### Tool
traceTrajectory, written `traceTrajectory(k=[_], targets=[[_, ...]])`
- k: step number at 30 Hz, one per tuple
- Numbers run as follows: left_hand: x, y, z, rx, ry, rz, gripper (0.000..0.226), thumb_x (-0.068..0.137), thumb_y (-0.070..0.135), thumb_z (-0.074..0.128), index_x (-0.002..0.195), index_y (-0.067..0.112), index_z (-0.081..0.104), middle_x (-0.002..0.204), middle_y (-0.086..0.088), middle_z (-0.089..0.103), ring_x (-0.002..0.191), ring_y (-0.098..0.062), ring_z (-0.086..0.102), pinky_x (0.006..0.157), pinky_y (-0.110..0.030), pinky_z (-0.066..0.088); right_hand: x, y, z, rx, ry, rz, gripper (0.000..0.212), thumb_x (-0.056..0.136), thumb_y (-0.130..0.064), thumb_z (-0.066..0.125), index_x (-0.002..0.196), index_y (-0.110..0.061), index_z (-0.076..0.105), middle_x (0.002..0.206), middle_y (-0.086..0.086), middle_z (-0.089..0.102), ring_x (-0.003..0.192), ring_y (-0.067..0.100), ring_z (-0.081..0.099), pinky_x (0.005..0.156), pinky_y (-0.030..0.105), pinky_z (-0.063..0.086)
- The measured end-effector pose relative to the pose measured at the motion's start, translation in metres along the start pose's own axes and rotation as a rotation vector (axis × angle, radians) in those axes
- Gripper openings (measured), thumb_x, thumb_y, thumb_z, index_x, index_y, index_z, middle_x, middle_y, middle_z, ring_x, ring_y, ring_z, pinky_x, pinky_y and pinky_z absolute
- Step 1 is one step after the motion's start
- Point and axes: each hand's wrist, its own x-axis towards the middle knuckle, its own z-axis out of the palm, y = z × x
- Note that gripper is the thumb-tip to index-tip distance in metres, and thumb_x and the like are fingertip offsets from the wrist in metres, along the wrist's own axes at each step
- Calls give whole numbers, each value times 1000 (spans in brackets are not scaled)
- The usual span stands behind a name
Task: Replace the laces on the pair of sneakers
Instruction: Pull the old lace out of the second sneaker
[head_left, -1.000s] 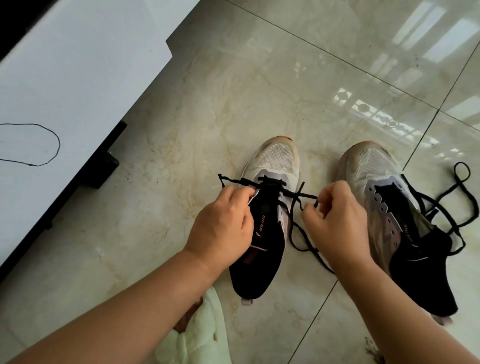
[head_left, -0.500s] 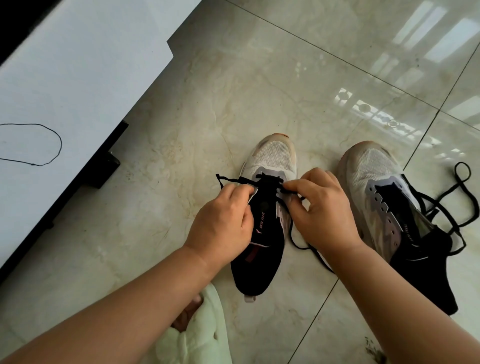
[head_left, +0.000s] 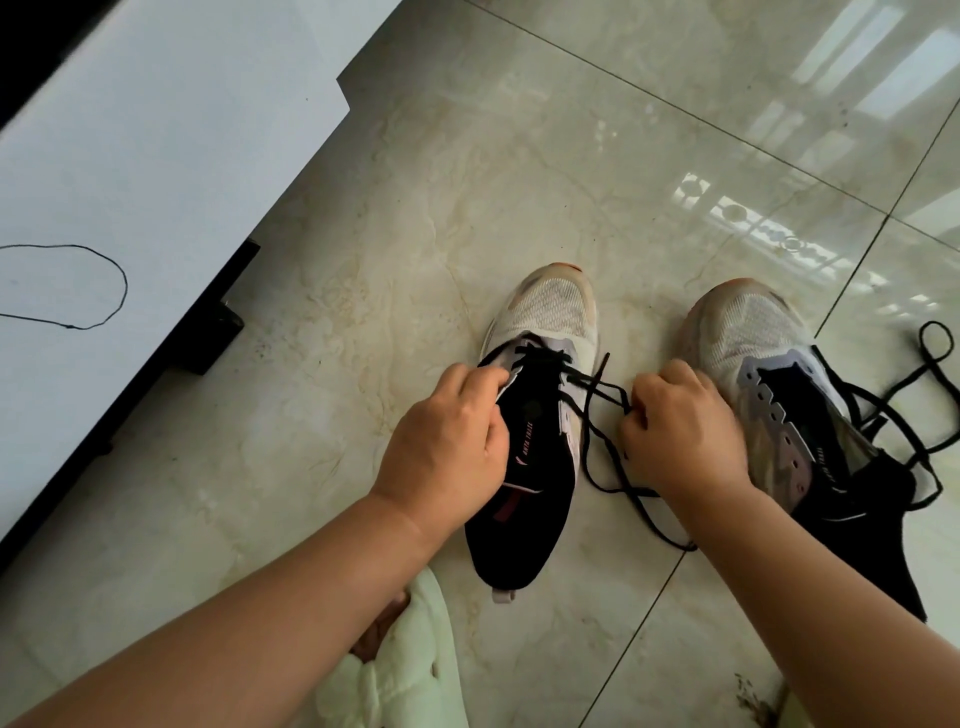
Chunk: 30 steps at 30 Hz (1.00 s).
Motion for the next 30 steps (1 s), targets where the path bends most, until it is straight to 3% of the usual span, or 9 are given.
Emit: traceTrajectory(k=[3, 9, 13, 16, 21, 26, 30], targets=[[0, 0, 0, -3, -9, -6, 29, 83, 1, 57, 111, 5, 62, 97, -12, 62, 67, -30, 61, 56, -34, 50, -4, 1, 2, 34, -44, 81, 7, 78, -7, 54, 80, -1, 57, 86, 10, 49, 85, 32, 50, 62, 35, 43], [1, -1, 1, 6, -14, 9, 29, 83, 0, 57, 111, 4, 62, 98, -12, 62, 71, -31, 62, 59, -37, 53, -5, -23, -8, 374, 214, -219, 7, 76, -8, 70, 83, -7, 68, 85, 4, 58, 85, 26, 53, 75, 40, 41], [2, -1, 1, 11, -25, 30, 28, 82, 0, 57, 110, 4, 62, 97, -12, 62, 70, -31, 62, 57, -38, 53, 2, -27, -13, 359, 247, -283, 9, 76, -8, 71, 86, -6, 71, 84, 6, 59, 85, 29, 54, 72, 42, 42], [2, -2, 1, 7, -18, 22, 28, 83, 0, 57, 111, 4, 62, 98, -12, 62, 70, -30, 62, 57, -36, 53, 6, -27, -14, 287, 267, -362, 2, 74, -3, 70, 75, -4, 68, 75, 7, 59, 73, 29, 53, 65, 42, 43], [1, 1, 0, 1, -8, 3, 28, 81, -1, 59, 108, 4, 63, 97, -12, 63, 68, -30, 62, 57, -28, 45, 1, -13, -5, 217, 173, -171, 7, 75, -1, 61, 69, 2, 59, 72, 10, 54, 73, 29, 48, 59, 40, 44], [4, 2, 1, 2, 5, 24, 29, 79, -4, 58, 107, 3, 64, 99, -15, 63, 69, -36, 63, 57, -37, 53, 2, -13, 3, 160, 98, -30, 12, 75, -7, 55, 66, -3, 49, 69, 5, 45, 66, 24, 40, 50, 31, 33], [2, -1, 1, -1, -2, -4, 33, 77, -6, 58, 108, 2, 64, 96, -15, 62, 66, -34, 63, 56, -31, 48, 2, -3, -3, -55, -175, 175, 24, 74, -10, 53, 57, -14, 36, 69, 3, 46, 64, 24, 42, 54, 26, 33]])
